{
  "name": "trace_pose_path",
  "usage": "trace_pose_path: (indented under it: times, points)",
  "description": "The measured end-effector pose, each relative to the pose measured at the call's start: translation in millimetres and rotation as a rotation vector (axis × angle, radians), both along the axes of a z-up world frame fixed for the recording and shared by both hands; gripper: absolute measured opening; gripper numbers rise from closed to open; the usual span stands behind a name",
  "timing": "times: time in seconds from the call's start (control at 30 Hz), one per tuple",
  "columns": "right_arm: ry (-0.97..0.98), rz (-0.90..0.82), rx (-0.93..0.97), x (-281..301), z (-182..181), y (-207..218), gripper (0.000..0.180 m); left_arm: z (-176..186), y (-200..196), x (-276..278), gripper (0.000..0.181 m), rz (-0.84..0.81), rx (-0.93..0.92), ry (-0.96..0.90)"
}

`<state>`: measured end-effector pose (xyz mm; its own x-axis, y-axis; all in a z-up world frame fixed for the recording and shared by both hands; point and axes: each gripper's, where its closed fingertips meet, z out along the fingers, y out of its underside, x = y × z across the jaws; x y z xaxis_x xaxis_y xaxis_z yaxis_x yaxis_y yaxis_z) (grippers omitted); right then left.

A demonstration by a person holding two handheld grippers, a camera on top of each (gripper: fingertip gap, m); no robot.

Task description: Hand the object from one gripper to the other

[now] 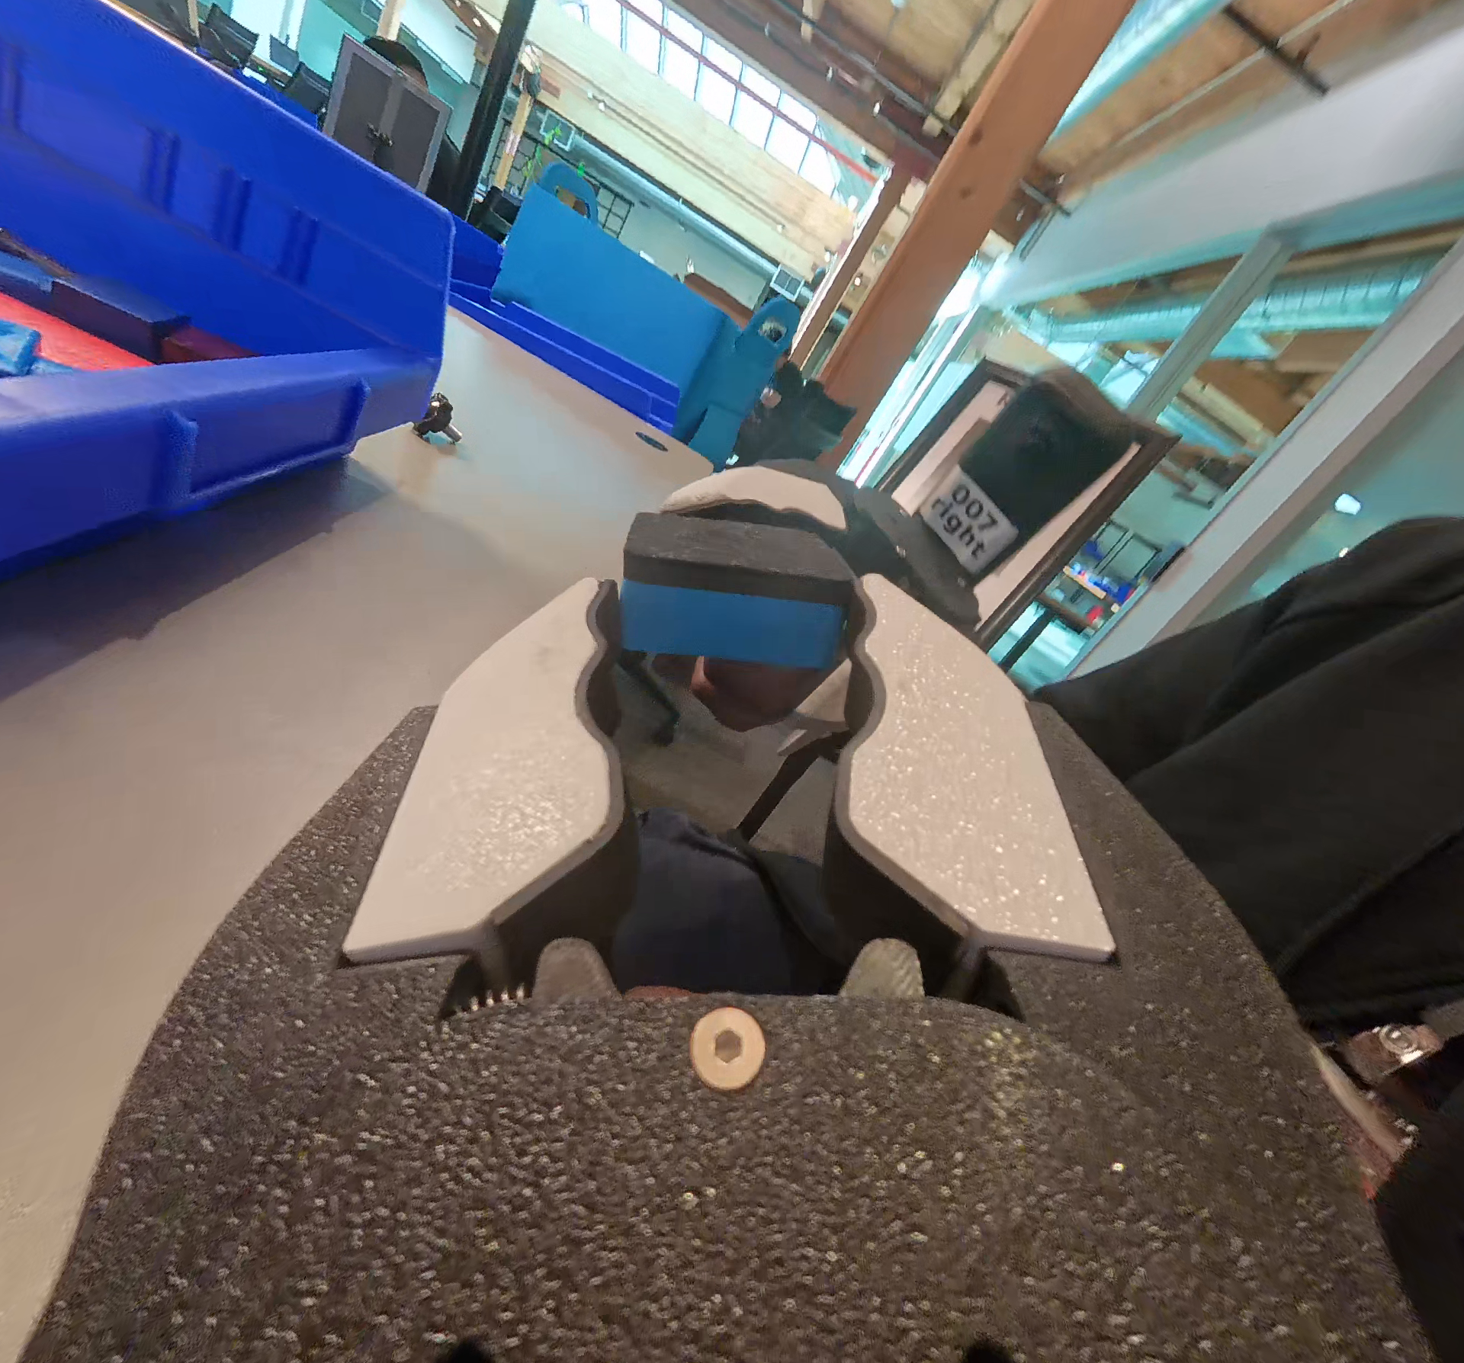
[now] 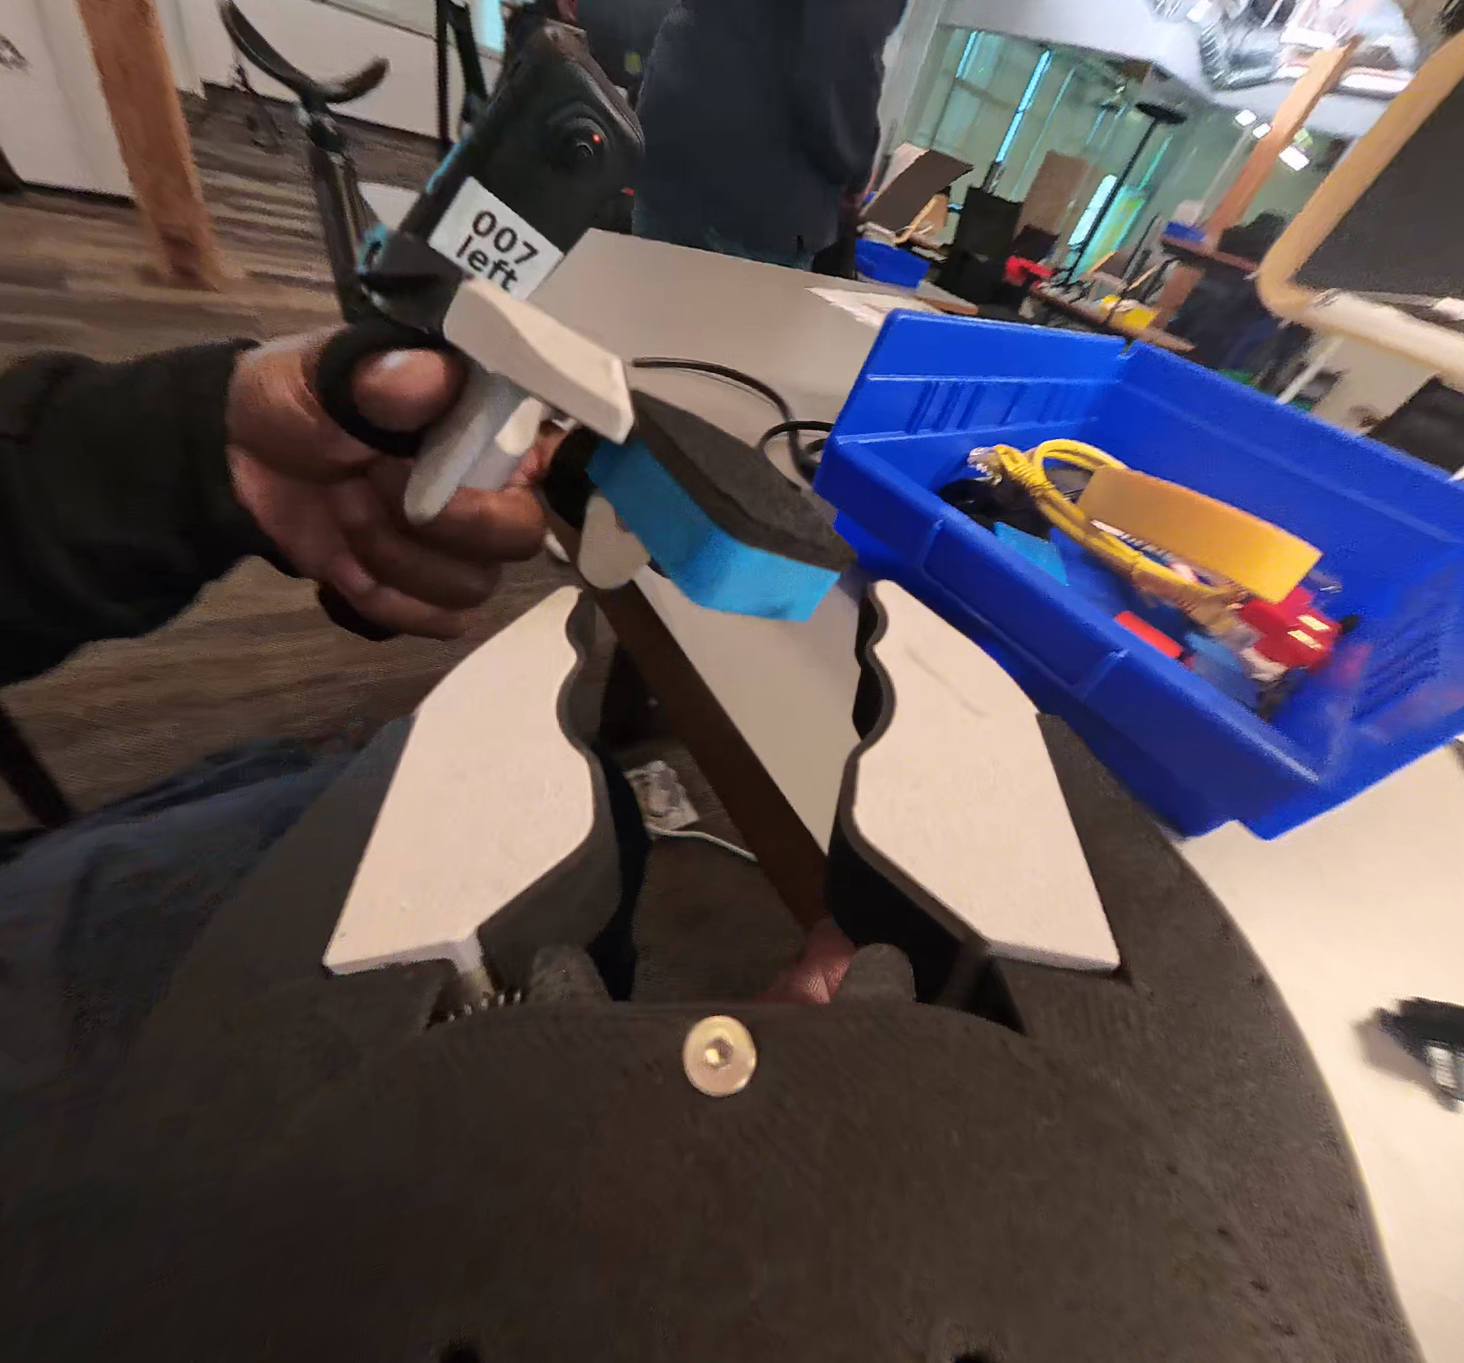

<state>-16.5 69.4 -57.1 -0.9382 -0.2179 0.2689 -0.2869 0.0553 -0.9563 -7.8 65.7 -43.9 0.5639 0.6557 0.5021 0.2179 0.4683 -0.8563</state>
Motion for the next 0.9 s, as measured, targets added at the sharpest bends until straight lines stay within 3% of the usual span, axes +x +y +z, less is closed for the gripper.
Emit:
trace_pose_path:
  times: [0.1,0.3,0.9]
  points:
    - [0.071,-0.041,-0.022,-4.0,-0.2,-0.7,0.062,6.2,-7.7,-0.2,0.055,0.009,0.092,0.008]
    - [-0.002,-0.070,-0.043,-11.6,0.8,-1.6,0.059,11.7,-23.3,-2.5,0.055,0.057,0.215,0.013]
    - [-0.168,-0.123,-0.078,-28.1,1.0,-1.9,0.055,19.2,-51.8,-3.5,0.055,0.218,0.268,0.076]
